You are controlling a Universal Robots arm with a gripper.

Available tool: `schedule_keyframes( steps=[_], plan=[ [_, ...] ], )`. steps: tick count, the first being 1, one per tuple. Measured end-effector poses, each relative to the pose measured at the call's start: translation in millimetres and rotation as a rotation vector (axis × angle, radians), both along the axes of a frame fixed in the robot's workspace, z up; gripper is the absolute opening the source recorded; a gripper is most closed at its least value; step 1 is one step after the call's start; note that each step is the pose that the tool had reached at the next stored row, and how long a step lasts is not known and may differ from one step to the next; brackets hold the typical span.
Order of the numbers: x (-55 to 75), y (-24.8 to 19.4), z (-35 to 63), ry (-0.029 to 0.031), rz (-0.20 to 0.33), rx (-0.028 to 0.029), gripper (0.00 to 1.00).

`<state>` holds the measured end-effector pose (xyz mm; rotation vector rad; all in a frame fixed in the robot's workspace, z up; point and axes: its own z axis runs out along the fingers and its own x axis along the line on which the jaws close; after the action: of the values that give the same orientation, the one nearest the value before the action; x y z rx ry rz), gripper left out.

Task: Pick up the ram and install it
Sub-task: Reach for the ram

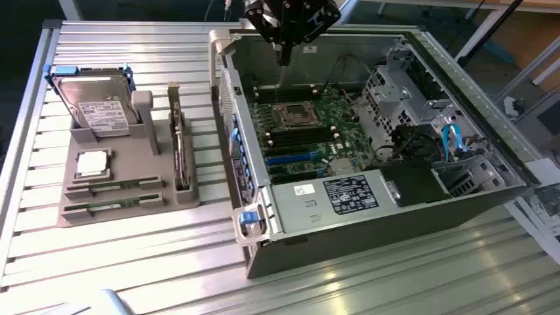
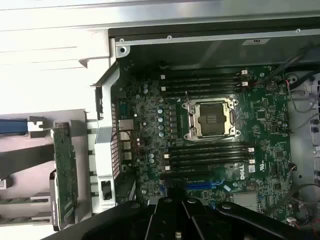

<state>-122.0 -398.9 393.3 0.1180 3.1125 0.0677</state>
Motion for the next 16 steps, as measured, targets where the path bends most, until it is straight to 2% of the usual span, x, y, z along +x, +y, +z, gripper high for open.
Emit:
schedule_keyframes(
  steps=[2, 4, 7, 9, 12, 16],
  plan=[
    [-21.8, 0.0, 0.0, 0.0001, 0.000, -0.0005, 0.10],
    [-31.1, 0.0, -0.1, 0.0000, 0.000, -0.0004, 0.10],
    [-54.5, 0.0, 0.0, 0.0000, 0.000, -0.0004, 0.10],
    [-64.0, 0.0, -0.1, 0.0000, 0.000, -0.0004, 0.10],
    [-88.0, 0.1, -0.3, 0.0001, 0.000, -0.0005, 0.10],
    [-107.4, 0.1, -0.7, -0.0001, 0.000, -0.0004, 0.10]
  ],
)
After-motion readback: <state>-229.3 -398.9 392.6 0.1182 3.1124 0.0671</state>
